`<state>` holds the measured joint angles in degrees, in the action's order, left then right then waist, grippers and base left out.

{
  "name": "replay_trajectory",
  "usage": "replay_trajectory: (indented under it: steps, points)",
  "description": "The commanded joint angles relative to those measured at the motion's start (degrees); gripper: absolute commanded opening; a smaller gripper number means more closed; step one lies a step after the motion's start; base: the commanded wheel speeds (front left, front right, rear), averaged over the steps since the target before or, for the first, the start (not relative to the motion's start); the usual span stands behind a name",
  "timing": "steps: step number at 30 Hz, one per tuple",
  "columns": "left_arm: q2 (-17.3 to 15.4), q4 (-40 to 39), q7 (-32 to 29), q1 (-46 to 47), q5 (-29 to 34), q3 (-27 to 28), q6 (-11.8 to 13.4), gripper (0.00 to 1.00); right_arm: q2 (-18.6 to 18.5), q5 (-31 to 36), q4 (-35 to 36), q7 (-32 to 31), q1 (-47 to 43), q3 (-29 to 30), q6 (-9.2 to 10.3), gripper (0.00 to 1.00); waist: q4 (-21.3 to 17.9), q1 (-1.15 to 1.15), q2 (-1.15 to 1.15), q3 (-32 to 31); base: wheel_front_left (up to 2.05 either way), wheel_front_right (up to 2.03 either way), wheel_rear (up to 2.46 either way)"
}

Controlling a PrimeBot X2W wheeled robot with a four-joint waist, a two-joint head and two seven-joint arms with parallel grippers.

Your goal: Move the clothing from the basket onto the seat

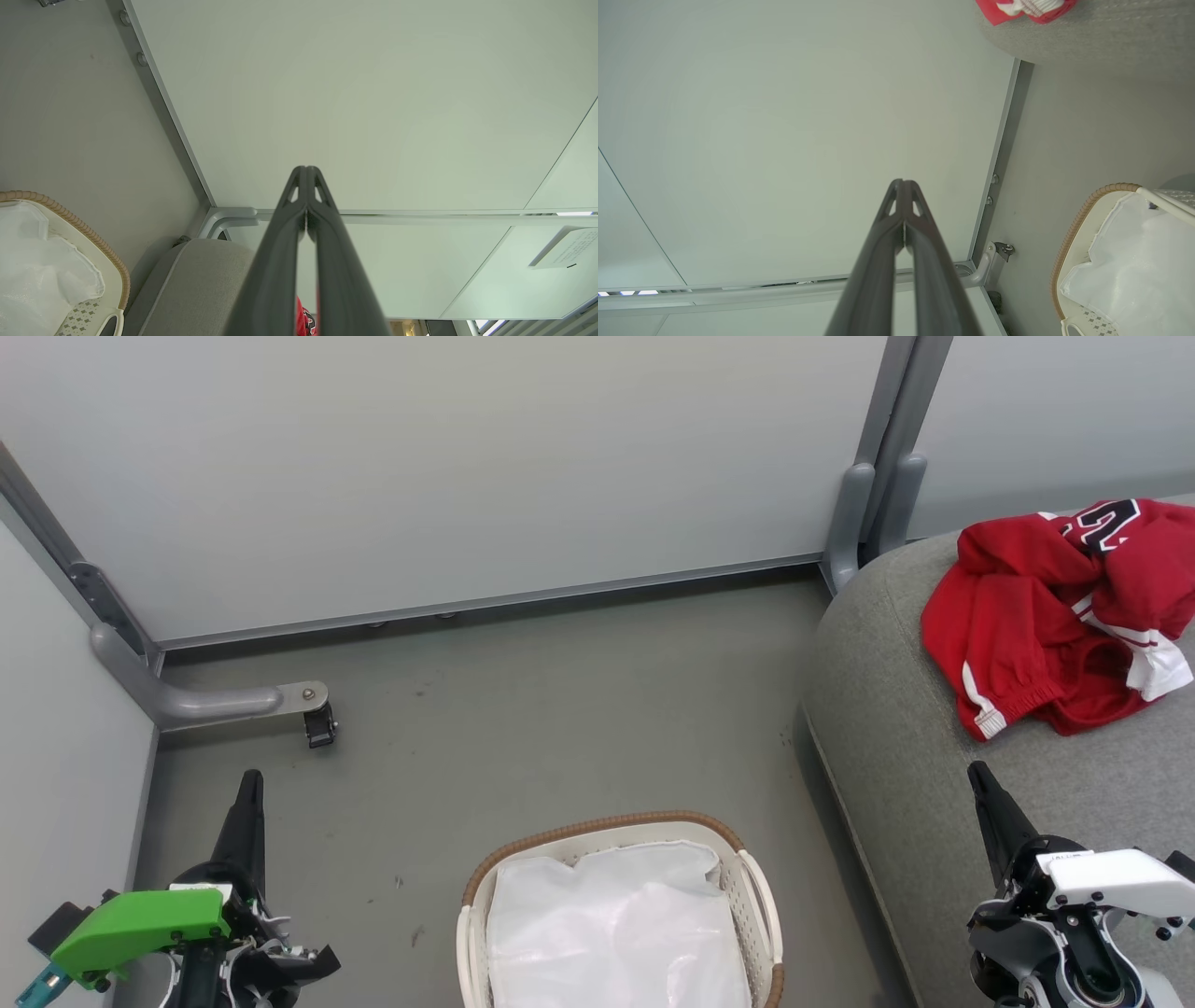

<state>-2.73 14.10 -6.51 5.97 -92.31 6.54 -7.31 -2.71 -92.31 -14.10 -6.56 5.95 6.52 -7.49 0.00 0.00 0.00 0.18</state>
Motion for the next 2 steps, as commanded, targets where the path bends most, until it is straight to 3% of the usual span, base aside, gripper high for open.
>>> replay_trajectory:
  steps: [1, 2]
  points:
    - [-0.3, -0.1, -0.3, 0.6, -0.2, 0.1, -0.4, 0.00, -0.3, -0.2, 0.2, -0.2, 0.5, 0.1, 0.00, 0.00, 0.0, 0.00, 0.00, 0.0, 0.00, 0.00, 0.00]
    - [-0.3, -0.1, -0.3, 0.6, -0.2, 0.1, -0.4, 0.00, -0.3, -0.2, 0.2, -0.2, 0.5, 0.1, 0.00, 0.00, 0.0, 0.00, 0.00, 0.0, 0.00, 0.00, 0.00]
